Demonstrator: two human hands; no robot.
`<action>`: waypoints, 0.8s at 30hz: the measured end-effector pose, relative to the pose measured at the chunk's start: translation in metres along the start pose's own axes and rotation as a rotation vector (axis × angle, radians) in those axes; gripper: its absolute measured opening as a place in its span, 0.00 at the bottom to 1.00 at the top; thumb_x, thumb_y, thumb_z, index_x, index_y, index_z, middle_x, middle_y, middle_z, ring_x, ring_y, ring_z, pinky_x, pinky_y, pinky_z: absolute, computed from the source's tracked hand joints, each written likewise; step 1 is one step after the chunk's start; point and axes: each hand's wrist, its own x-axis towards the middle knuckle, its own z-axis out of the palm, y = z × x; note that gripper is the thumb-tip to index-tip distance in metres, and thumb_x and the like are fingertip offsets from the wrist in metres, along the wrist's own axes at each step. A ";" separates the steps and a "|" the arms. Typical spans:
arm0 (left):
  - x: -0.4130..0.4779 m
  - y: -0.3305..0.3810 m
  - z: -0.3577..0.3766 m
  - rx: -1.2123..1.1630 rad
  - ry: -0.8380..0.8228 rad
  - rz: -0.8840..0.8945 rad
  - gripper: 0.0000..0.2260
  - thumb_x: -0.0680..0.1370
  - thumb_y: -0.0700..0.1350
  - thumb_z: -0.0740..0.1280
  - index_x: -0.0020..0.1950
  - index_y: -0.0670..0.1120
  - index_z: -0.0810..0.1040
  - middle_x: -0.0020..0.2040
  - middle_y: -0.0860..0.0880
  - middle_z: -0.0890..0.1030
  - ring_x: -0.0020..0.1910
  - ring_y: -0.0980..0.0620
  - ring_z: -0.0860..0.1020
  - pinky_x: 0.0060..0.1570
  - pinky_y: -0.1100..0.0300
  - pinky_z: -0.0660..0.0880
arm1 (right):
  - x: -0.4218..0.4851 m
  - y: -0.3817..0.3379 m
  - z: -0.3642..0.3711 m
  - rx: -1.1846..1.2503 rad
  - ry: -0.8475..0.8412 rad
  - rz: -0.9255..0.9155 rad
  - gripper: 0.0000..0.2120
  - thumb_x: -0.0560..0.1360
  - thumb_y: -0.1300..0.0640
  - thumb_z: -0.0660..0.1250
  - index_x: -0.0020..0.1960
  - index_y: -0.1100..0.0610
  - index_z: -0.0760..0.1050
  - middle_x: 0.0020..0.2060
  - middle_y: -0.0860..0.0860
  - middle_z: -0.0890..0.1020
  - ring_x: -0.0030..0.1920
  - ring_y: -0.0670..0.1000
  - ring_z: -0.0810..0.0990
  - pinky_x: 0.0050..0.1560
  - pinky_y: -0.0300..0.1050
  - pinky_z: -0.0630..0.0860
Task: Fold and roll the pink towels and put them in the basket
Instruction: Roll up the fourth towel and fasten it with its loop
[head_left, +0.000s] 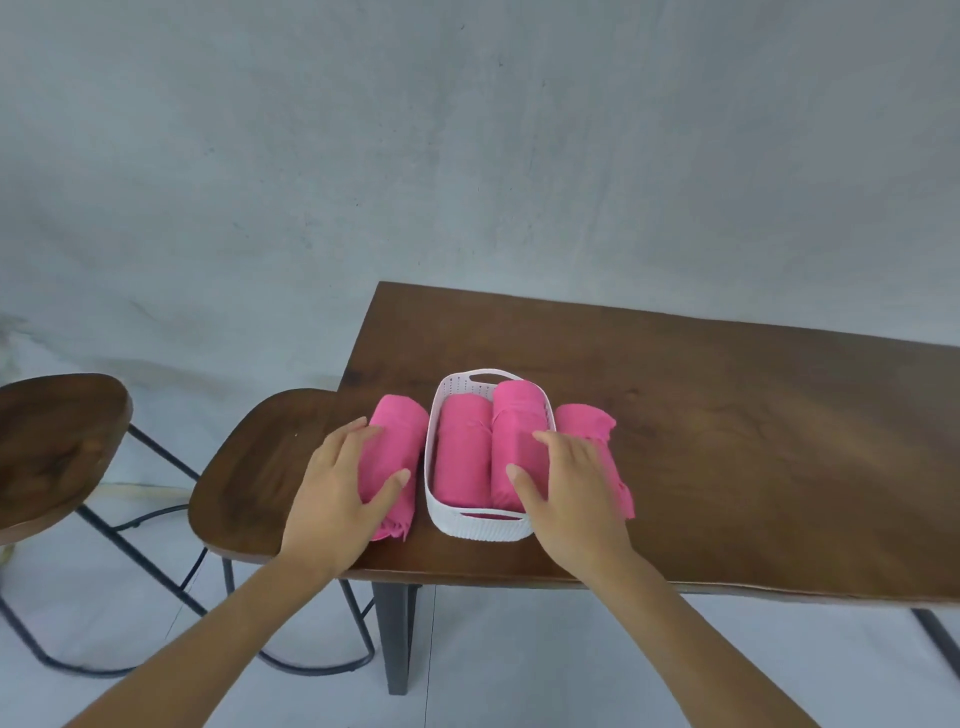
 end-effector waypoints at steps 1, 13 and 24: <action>0.004 -0.001 -0.004 0.018 -0.049 0.078 0.30 0.77 0.66 0.65 0.77 0.56 0.65 0.77 0.56 0.66 0.74 0.52 0.66 0.71 0.53 0.65 | 0.001 -0.005 0.003 -0.020 -0.034 0.036 0.29 0.81 0.38 0.59 0.76 0.52 0.63 0.71 0.49 0.71 0.72 0.51 0.65 0.70 0.49 0.66; 0.034 -0.008 0.003 0.101 -0.417 0.502 0.39 0.77 0.74 0.47 0.83 0.56 0.54 0.82 0.62 0.51 0.80 0.62 0.49 0.81 0.46 0.45 | 0.044 -0.043 0.036 0.090 0.049 0.533 0.40 0.64 0.37 0.77 0.67 0.60 0.71 0.59 0.54 0.79 0.61 0.58 0.76 0.64 0.59 0.72; 0.031 -0.007 0.003 0.046 -0.389 0.506 0.40 0.77 0.74 0.47 0.83 0.53 0.52 0.82 0.60 0.49 0.80 0.63 0.48 0.80 0.49 0.41 | 0.043 -0.066 0.042 -0.046 0.076 0.512 0.43 0.69 0.38 0.74 0.76 0.50 0.58 0.70 0.57 0.67 0.72 0.61 0.62 0.72 0.59 0.61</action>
